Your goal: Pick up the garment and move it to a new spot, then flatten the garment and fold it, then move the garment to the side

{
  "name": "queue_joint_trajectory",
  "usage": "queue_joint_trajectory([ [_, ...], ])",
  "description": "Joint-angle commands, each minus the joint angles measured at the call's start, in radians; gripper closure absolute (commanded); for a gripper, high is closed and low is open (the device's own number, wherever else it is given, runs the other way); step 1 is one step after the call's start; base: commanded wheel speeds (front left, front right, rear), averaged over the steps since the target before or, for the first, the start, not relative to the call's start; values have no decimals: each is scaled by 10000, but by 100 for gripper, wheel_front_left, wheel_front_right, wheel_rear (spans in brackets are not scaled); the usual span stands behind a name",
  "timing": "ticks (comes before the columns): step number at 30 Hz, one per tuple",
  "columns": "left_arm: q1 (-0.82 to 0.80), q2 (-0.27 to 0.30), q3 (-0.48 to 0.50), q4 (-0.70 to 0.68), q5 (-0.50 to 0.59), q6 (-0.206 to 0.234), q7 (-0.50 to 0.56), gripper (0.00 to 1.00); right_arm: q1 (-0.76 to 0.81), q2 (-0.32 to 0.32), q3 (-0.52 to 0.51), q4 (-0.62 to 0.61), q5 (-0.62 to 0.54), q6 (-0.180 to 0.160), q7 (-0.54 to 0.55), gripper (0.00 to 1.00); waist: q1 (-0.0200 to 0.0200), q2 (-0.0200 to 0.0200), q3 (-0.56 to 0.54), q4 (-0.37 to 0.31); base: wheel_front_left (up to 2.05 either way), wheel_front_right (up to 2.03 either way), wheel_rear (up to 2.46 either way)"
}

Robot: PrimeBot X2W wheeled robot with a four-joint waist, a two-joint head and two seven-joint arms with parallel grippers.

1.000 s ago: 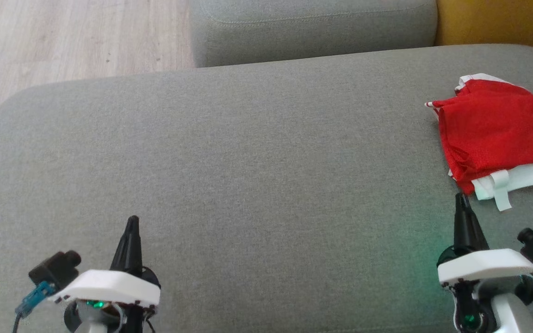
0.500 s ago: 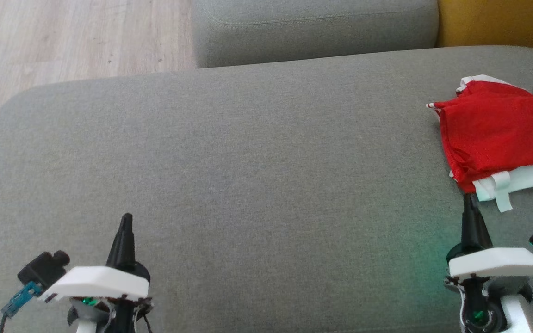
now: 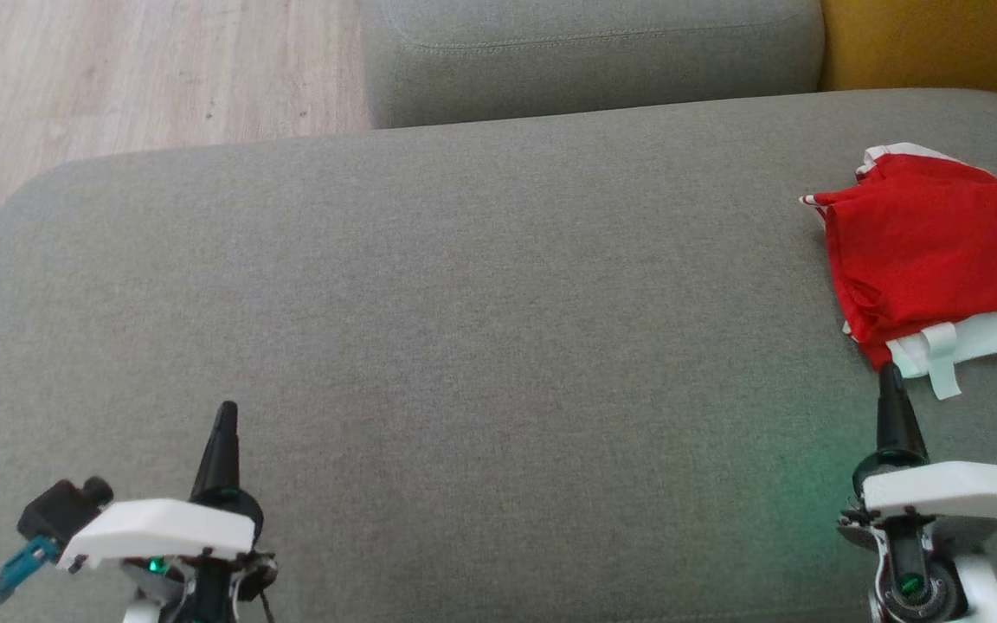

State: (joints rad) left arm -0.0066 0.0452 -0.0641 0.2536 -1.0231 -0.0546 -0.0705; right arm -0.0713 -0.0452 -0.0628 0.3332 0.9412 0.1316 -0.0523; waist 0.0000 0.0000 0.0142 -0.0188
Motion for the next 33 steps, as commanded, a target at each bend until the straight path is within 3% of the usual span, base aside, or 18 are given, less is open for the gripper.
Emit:
queue_joint_trajectory([
  [1,-631,135,304,-288,-247,-106,71,100,-388,-40,77,-417,292,-5,65,100,0,0,-2,4,0,0,0],
  [33,-845,153,1066,-172,-3561,-484,1019,100,-376,-46,-262,-687,3978,-8,983,100,0,0,-65,110,0,0,0],
])
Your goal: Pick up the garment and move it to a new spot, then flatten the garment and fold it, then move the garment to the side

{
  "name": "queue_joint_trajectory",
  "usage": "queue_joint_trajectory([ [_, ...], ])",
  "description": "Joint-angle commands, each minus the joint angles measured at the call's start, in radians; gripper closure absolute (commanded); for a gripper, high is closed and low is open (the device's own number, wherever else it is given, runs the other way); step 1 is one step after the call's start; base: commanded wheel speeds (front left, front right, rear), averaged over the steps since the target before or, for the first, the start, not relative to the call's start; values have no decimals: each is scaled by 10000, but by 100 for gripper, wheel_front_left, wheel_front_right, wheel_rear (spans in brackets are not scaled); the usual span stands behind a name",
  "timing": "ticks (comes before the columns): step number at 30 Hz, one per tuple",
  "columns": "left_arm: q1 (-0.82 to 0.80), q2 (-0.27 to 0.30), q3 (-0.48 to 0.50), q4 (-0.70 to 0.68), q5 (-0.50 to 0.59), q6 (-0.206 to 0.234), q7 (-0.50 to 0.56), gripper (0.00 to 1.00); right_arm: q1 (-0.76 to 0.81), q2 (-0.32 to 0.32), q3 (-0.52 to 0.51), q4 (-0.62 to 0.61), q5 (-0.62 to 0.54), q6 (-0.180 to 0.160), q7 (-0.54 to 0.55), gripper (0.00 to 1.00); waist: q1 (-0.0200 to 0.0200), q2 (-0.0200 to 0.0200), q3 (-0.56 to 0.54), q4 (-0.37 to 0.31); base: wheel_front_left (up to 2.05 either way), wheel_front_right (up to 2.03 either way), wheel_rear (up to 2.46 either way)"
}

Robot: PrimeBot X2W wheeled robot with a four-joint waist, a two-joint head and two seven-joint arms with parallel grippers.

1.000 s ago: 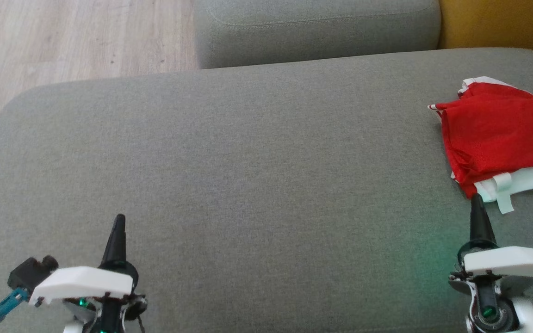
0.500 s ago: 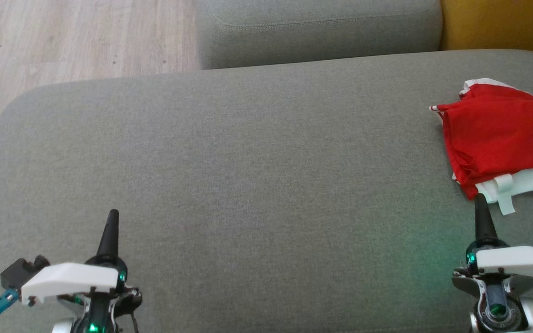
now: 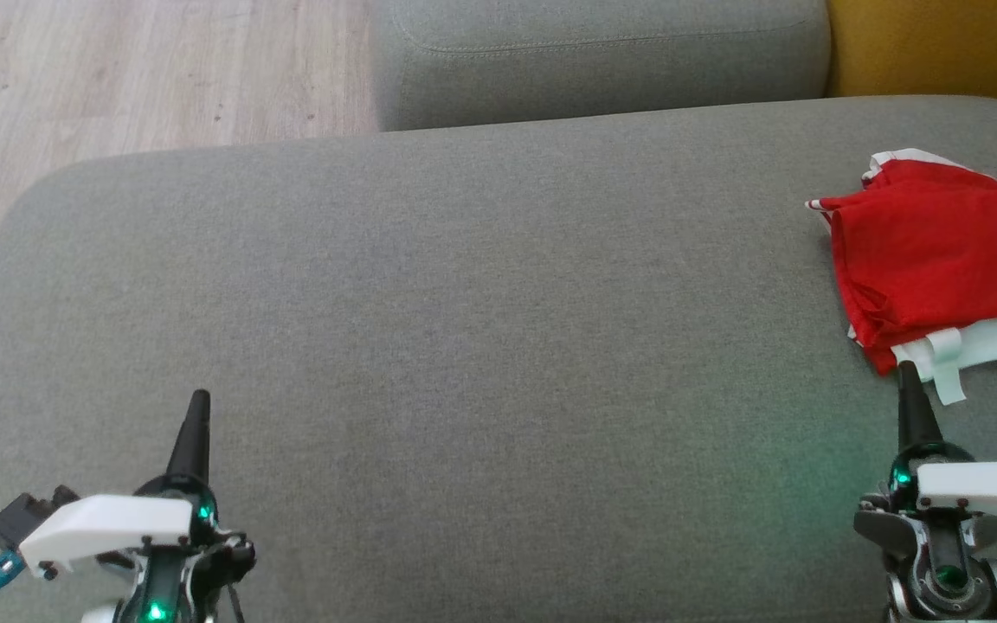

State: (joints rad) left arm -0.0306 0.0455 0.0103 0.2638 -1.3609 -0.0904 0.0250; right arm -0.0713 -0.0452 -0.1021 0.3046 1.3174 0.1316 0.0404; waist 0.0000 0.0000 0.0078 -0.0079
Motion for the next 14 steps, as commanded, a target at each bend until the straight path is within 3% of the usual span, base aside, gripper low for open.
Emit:
queue_joint_trajectory([
  [1,-611,150,346,-270,-286,-138,94,100,-375,-46,120,-410,331,-8,86,100,0,0,-3,5,0,0,0],
  [14,-692,152,638,-227,-1521,-279,454,100,-371,-49,-7,-511,1712,-9,430,100,0,0,-27,45,0,0,0],
])
